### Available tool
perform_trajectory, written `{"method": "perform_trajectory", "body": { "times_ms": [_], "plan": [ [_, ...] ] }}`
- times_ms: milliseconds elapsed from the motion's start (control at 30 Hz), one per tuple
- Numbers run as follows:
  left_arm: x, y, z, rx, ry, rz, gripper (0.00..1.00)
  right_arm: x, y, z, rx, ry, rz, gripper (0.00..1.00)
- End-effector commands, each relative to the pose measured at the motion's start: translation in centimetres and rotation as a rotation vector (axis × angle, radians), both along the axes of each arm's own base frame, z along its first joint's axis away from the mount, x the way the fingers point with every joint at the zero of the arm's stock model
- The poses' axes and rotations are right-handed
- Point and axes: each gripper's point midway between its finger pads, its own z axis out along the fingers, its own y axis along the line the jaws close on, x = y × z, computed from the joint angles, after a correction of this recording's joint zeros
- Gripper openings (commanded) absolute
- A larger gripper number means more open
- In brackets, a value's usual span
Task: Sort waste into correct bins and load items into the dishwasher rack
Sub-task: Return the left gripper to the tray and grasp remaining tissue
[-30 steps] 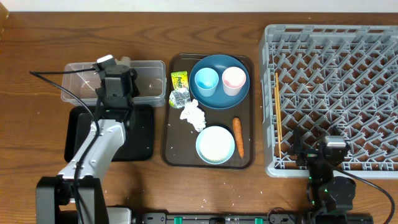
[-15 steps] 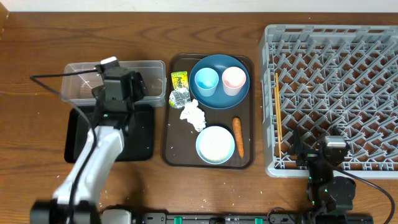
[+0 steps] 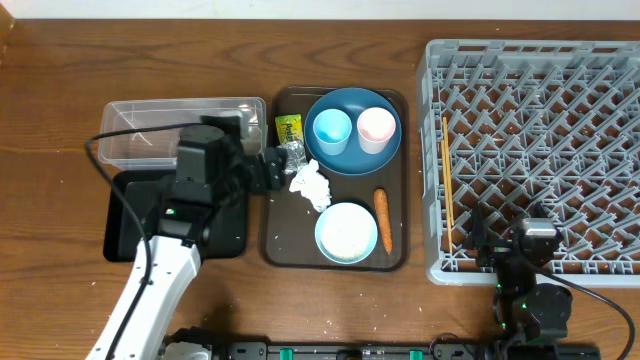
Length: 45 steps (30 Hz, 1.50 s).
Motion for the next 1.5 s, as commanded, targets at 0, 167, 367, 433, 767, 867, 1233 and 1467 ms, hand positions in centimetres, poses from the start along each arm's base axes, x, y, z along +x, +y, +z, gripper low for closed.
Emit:
{"method": "perform_trajectory", "body": {
  "times_ms": [0,167,367,433,767,867,1233,1467],
  "plan": [
    [-0.8,-2.4,-0.3,-0.049,0.026,-0.097,0.72,0.0,-0.1,-0.1,0.013,0.0,-0.007,0.99],
    [-1.0,-3.3,-1.3,-0.039,0.054,-0.122,0.68,0.0,-0.1,-0.1,0.013,0.0,-0.007,0.99],
    [-1.9,-4.8,-4.7,-0.006,0.162,-0.164,0.65,0.0,-0.1,-0.1,0.013,0.0,-0.007,0.99],
    [-1.7,-5.4,-5.4,-0.002,0.169,-0.179,0.63,0.0,-0.1,-0.1,0.013,0.0,-0.007,0.99],
    [0.0,-6.0,-9.1,0.062,0.188,-0.161,0.59,0.0,-0.1,-0.1,0.013,0.0,-0.007,0.99],
    [0.4,-6.0,-9.5,0.07,0.183,-0.153,0.59,0.0,-0.1,-0.1,0.013,0.0,-0.007,0.99],
    [1.2,-4.4,-10.3,0.167,0.167,-0.076,0.58,0.0,-0.1,-0.1,0.013,0.0,-0.007,0.99],
    [0.7,-5.8,-11.4,0.179,0.182,-0.118,0.57,0.0,-0.1,-0.1,0.013,0.0,-0.007,0.99]
  ]
}}
